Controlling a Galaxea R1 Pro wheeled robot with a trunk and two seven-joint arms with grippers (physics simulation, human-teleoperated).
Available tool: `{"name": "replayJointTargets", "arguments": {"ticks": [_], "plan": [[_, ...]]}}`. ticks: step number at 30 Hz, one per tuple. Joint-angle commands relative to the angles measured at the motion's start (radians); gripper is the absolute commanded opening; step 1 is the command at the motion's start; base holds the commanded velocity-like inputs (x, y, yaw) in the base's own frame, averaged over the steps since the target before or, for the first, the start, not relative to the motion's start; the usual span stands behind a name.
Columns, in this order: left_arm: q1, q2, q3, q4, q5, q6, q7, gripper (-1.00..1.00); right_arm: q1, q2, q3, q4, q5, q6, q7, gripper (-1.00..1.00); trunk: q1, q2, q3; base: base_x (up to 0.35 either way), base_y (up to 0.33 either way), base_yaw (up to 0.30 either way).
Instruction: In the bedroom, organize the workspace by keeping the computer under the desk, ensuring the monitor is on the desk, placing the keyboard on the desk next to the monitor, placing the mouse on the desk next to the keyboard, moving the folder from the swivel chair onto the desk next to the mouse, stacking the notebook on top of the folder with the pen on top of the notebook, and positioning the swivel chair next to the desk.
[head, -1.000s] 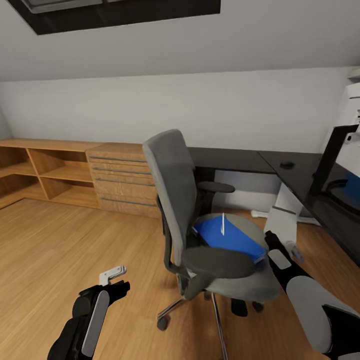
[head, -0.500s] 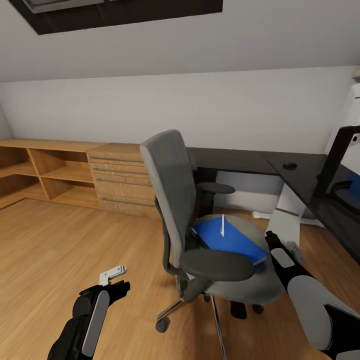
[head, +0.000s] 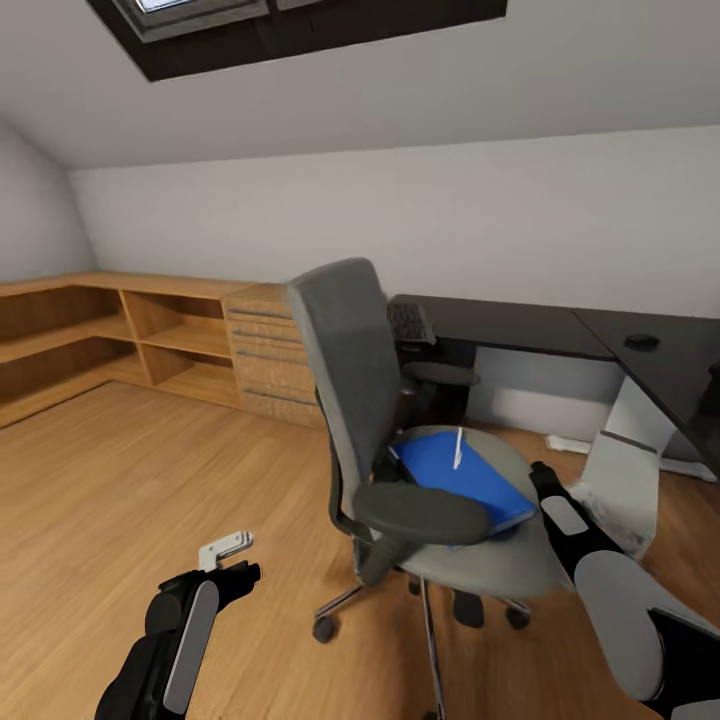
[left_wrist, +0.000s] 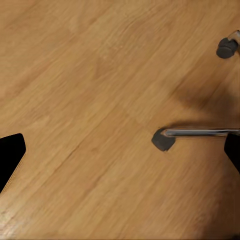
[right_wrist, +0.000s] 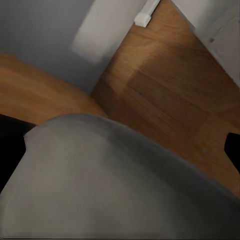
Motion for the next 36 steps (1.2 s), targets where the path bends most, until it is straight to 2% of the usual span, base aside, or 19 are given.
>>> {"name": "replayJointTargets", "arguments": {"ticks": [1,26,36], "plan": [[-0.001,-0.001,0.001,0.0,0.01,0.003,0.008,1.0,0.0,0.001,0.001,0.026,-0.02,-0.003,-0.001,1.0,0.0,0.0,-0.001,0.0,0.0,0.274],[-0.001,-0.001,0.001,0.0,0.012,0.003,0.008,1.0,0.0,0.019,0.005,0.03,-0.018,-0.003,0.0,1.0,0.0,0.0,-0.001,0.0,0.0,0.273],[-0.001,-0.002,0.001,0.002,0.013,0.003,0.008,1.0,0.0,0.02,0.004,0.028,-0.018,-0.003,-0.001,1.0,0.0,0.0,-0.001,0.001,-0.002,0.059]]}}
